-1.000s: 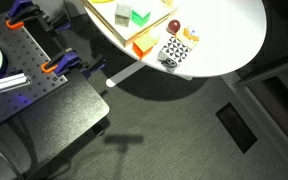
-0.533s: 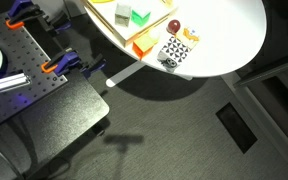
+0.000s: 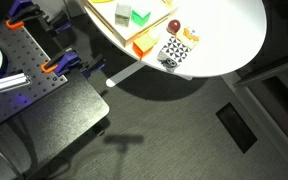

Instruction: Pick up the blue block and put it in the tray

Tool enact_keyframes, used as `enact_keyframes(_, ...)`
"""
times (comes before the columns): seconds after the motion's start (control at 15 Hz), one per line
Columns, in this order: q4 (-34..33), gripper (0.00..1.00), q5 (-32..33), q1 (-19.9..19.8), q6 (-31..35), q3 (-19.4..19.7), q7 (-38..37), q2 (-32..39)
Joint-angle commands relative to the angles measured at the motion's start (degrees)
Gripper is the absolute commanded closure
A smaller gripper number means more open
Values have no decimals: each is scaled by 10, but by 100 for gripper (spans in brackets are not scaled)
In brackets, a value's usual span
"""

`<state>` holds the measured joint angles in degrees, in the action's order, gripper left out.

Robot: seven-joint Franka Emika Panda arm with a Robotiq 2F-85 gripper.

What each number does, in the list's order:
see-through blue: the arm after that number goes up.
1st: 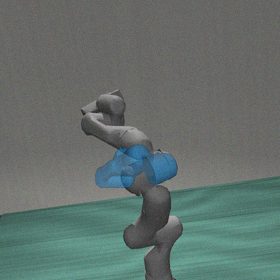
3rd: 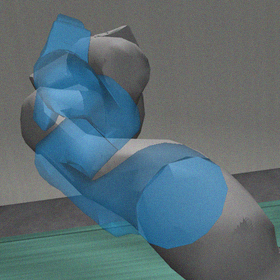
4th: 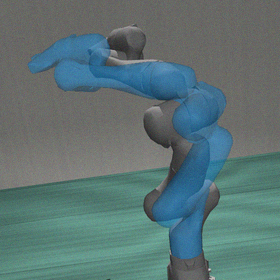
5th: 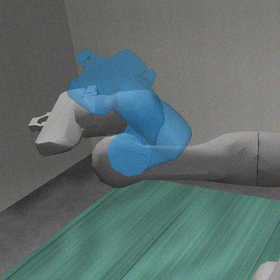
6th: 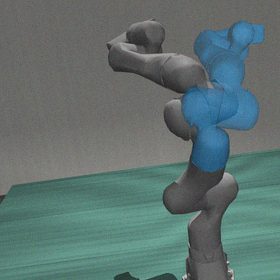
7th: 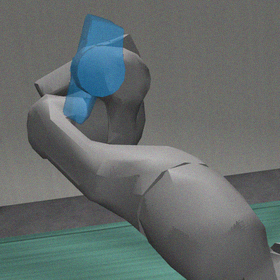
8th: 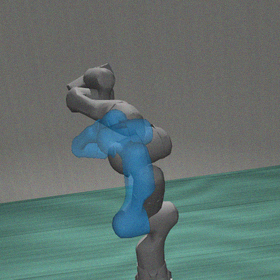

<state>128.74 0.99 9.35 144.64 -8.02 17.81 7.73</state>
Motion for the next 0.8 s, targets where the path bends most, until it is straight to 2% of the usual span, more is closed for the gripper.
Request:
enact_keyframes(0.0, -35, 0, 18, -4, 19, -7, -4, 42)
enact_keyframes(0.73, -76, 0, 21, -5, 44, -23, 4, 109)
